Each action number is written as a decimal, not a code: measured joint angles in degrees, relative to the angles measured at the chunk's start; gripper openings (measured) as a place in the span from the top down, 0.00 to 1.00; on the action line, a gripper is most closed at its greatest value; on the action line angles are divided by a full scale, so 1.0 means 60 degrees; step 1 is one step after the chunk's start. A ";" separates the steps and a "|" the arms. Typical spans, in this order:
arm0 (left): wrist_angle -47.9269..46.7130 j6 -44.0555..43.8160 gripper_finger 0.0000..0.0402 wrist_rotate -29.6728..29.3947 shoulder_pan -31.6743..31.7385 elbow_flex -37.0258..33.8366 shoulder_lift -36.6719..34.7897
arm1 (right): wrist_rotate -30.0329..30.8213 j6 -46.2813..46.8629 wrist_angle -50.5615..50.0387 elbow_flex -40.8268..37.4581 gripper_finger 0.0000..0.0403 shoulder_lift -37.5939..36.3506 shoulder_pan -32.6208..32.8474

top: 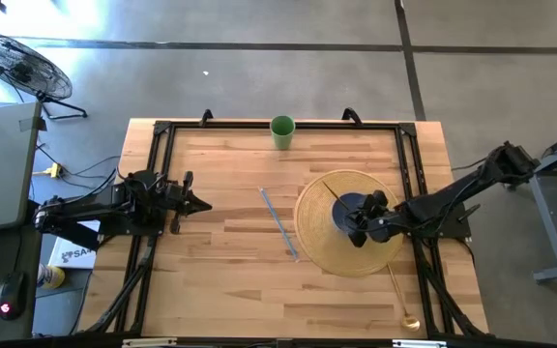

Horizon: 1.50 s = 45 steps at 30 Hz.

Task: Pick & Place Utensil
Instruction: Put the gold spoon into the blue bowl on the brown mat

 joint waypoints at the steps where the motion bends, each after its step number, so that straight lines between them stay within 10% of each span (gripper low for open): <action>1: 0.0000 0.0003 0.98 -0.0004 0.0000 0.0003 0.0003 | -0.0007 -0.0081 -0.0021 0.0000 0.95 -0.0141 0.0000; 18: 0.0000 0.0002 0.98 0.0000 0.0000 0.0002 0.0004 | -0.0094 -0.2347 -0.0005 0.1327 0.97 -0.1672 0.0007; 29: 0.0000 0.0001 0.98 0.0000 0.0000 0.0001 0.0004 | -0.2835 -0.1001 -0.0033 0.1949 0.98 -0.0857 0.0904; 45: 0.0000 0.0001 0.98 0.0000 0.0000 0.0000 0.0000 | -0.8873 0.5139 -0.2888 0.3005 0.98 0.1875 0.1513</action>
